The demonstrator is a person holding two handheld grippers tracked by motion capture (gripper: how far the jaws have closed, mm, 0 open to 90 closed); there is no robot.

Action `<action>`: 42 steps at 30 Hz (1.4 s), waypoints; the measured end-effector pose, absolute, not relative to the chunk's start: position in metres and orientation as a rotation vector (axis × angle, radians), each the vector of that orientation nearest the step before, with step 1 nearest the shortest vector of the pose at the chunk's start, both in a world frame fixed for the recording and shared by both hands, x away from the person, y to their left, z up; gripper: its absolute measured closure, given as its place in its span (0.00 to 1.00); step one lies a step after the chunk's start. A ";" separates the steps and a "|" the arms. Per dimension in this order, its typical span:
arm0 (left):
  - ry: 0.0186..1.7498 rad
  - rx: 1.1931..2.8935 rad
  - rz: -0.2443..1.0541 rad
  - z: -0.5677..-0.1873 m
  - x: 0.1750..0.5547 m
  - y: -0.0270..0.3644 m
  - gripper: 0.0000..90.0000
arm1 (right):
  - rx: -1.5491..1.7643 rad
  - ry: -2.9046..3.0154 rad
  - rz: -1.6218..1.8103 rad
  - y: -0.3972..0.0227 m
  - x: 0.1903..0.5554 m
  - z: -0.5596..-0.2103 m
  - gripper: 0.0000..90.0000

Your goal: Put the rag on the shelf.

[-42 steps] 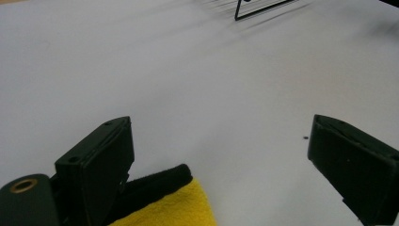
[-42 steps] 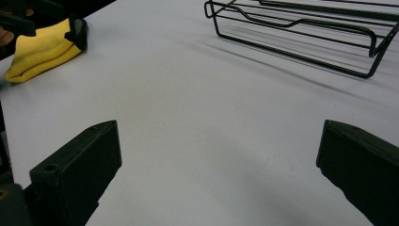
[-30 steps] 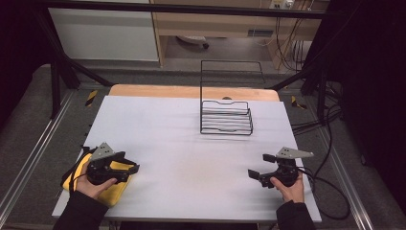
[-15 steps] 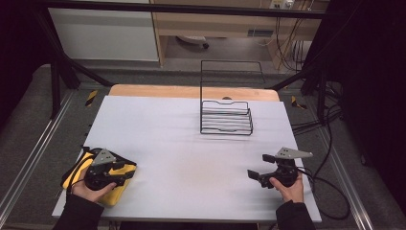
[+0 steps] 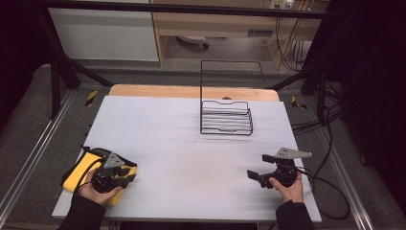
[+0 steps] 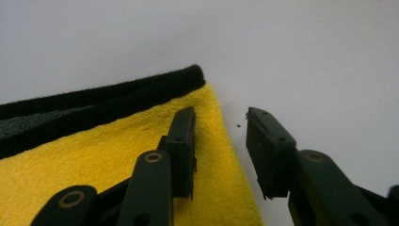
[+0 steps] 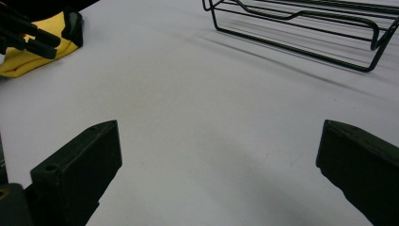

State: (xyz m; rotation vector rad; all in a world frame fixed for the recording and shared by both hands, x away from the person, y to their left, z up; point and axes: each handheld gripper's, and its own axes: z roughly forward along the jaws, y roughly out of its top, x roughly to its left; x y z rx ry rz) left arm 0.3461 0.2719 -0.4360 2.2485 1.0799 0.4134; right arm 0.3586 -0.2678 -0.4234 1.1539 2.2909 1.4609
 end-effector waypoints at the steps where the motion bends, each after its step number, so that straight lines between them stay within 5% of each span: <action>1: 1.087 2.242 0.427 -0.437 0.346 0.271 0.73 | 1.153 2.292 1.460 -0.268 0.359 -0.423 0.01; 22: 1.128 2.285 0.577 -0.438 0.344 0.258 0.93 | 1.157 2.285 1.478 -0.268 0.358 -0.423 0.01; 36: 1.181 2.079 0.402 -0.413 0.347 0.279 0.96 | 1.159 2.288 1.484 -0.268 0.359 -0.423 0.01; 42: 1.134 1.960 0.343 -0.392 0.345 0.258 0.96 | 1.166 2.288 1.483 -0.267 0.359 -0.423 0.01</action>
